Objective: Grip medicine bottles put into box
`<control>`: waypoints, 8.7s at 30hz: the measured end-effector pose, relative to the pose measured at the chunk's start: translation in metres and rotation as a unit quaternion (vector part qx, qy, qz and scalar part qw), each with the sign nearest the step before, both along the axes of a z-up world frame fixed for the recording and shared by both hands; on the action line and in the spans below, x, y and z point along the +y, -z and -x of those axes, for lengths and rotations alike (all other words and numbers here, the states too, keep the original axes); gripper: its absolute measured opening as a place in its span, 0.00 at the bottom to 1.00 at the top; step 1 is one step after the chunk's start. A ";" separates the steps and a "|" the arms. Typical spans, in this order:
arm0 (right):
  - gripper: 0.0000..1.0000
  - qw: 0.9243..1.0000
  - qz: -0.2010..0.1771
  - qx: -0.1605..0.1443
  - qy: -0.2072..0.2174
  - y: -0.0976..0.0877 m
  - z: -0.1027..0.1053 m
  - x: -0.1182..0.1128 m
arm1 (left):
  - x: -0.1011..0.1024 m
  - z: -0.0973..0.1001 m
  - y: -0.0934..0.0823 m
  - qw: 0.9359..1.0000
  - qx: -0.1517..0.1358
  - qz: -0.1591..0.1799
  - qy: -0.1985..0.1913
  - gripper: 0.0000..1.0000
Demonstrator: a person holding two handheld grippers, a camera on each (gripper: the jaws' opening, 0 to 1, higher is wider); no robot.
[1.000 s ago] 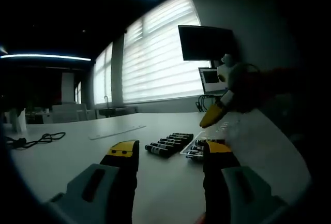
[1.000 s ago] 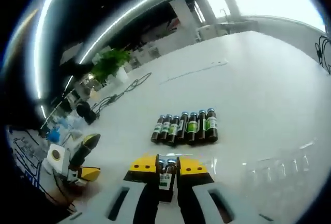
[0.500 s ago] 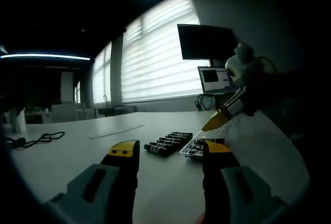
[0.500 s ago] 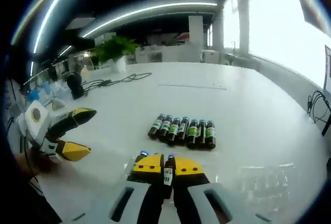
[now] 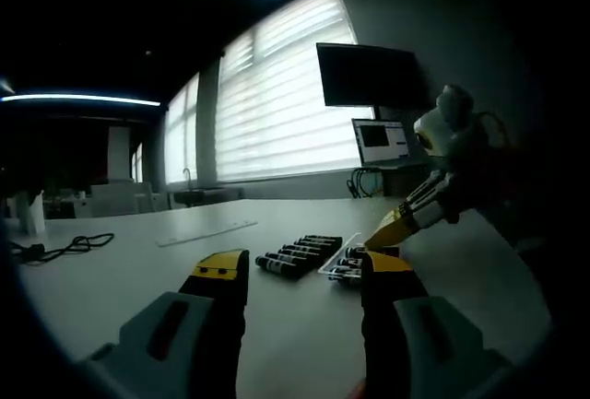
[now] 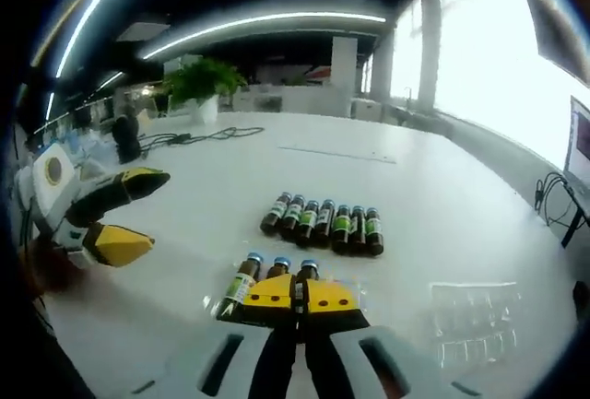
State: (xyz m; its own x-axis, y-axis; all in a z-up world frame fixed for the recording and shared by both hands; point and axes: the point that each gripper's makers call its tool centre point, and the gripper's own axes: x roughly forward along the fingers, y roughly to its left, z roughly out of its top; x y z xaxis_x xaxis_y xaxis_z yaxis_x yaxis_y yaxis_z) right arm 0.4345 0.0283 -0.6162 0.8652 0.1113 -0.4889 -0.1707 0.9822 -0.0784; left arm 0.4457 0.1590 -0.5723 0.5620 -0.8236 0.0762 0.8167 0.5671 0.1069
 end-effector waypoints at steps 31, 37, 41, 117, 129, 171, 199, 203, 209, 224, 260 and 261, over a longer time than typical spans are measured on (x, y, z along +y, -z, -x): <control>0.00 0.998 0.056 -0.013 -0.010 0.007 0.002 -0.004 | -0.001 0.000 0.000 1.000 0.000 -0.003 0.000 0.42; 0.03 1.000 -0.014 -0.020 -0.006 -0.003 0.001 0.000 | -0.001 0.000 0.000 1.000 0.001 -0.002 0.000 0.42; 0.06 0.999 -0.034 -0.028 -0.004 -0.022 -0.004 -0.006 | -0.001 0.000 0.001 1.000 0.001 -0.005 0.000 0.42; 0.07 0.997 -0.022 0.055 0.048 0.023 -0.106 -0.072 | 0.002 -0.005 0.003 1.000 0.004 -0.008 -0.012 0.42; 0.06 0.996 -0.032 0.043 0.069 0.017 -0.104 -0.078 | 0.002 -0.005 0.003 1.000 0.004 -0.009 -0.013 0.42; 0.06 0.997 -0.070 0.020 0.040 -0.016 -0.041 -0.046 | 0.001 -0.003 0.005 1.000 0.002 -0.014 -0.009 0.42; 0.07 0.996 -0.070 0.057 0.019 0.009 -0.001 -0.024 | -0.002 -0.001 0.005 1.000 0.001 -0.018 -0.006 0.42; 0.07 0.996 -0.070 0.059 0.018 0.010 0.000 -0.024 | -0.001 -0.001 0.005 1.000 0.001 -0.018 -0.007 0.42; 0.07 0.997 -0.054 0.058 0.017 0.012 0.001 -0.025 | -0.001 -0.001 0.005 1.000 0.001 -0.018 -0.006 0.42; 0.05 1.000 -0.027 0.007 -0.005 -0.002 -0.006 -0.021 | -0.001 -0.002 0.005 1.000 0.000 -0.018 -0.005 0.42; 0.00 1.000 0.022 0.005 -0.008 0.001 -0.006 -0.021 | -0.001 -0.002 0.006 1.000 0.000 -0.018 -0.005 0.42; 0.00 1.000 0.026 0.004 -0.009 0.000 -0.006 -0.020 | -0.001 -0.002 0.006 1.000 0.000 -0.018 -0.005 0.42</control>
State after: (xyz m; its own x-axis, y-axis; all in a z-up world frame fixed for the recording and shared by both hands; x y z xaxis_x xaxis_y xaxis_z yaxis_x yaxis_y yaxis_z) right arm 0.4404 0.0082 -0.6164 0.8591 0.1014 -0.5016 -0.1896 0.9735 -0.1280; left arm 0.4477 0.1584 -0.5781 0.5708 -0.8197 0.0468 0.8105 0.5717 0.1277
